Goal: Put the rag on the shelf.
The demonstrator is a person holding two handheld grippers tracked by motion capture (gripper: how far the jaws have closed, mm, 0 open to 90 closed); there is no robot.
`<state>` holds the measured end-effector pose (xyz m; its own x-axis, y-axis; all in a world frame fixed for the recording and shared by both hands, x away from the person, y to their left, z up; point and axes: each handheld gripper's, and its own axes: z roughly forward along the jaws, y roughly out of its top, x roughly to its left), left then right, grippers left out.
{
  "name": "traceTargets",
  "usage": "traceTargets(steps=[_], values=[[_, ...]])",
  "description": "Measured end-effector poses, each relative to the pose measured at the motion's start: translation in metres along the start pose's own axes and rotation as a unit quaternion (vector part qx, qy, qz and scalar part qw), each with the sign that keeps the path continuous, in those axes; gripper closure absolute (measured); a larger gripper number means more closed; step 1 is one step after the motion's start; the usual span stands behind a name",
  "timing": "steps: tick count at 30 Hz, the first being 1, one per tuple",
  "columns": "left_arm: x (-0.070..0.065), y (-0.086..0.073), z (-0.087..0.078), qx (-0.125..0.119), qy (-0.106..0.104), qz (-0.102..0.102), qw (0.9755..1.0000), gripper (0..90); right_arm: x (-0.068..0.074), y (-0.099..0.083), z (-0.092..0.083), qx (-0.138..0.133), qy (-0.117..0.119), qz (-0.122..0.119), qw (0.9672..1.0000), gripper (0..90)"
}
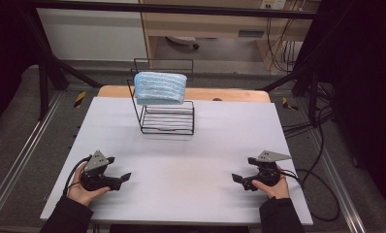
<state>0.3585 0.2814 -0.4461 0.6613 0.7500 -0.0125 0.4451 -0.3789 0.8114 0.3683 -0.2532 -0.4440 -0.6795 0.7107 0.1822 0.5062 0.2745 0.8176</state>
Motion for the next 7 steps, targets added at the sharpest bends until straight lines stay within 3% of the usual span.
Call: traceTargets(steps=[7], values=[[-0.0011,-0.0009,0.0023,0.004,-0.001,0.000,1.0000,9.9,0.0005,-0.0021,0.0020,0.016,0.000,-0.007,0.9999,0.8]])
